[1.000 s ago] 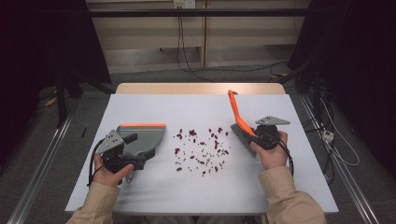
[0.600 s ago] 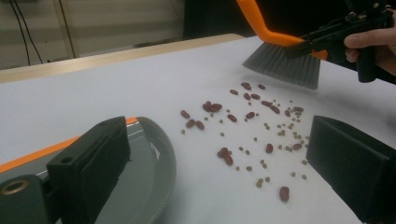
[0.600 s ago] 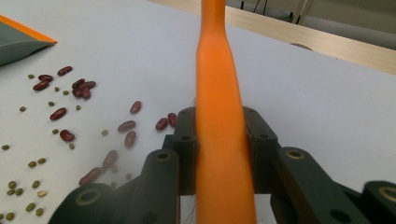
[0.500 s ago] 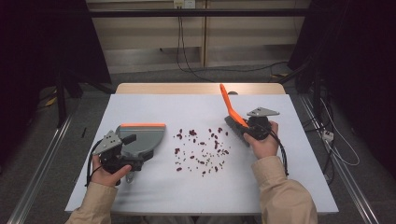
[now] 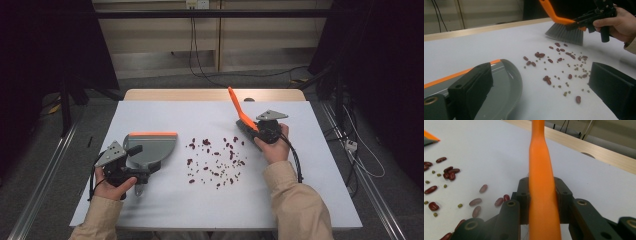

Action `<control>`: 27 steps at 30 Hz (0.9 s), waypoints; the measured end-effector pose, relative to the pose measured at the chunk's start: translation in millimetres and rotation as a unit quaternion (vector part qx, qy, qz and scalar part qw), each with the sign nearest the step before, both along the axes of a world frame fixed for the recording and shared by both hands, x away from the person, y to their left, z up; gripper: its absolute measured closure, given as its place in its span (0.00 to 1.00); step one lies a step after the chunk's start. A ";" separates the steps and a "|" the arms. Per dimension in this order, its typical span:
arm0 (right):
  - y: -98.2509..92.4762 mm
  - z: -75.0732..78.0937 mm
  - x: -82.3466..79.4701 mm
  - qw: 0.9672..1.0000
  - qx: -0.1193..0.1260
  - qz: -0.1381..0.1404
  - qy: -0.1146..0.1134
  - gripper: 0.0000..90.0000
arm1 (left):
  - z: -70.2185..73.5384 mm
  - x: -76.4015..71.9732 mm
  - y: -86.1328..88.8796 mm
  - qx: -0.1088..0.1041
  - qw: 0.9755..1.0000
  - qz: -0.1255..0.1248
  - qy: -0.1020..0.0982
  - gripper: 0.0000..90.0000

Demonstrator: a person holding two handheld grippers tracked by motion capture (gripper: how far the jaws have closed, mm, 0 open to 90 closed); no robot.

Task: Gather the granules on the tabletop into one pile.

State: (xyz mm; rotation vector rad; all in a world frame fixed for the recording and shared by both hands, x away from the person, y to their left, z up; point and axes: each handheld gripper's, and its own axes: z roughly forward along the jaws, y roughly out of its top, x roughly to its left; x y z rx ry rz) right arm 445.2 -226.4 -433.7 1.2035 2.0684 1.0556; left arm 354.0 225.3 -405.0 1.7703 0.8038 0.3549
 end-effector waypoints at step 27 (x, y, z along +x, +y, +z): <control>27.7 3.6 -38.5 0.993 -0.040 0.109 0.001 0.79 | -1.0 0.1 -0.8 0.001 1.000 0.001 -0.001 0.06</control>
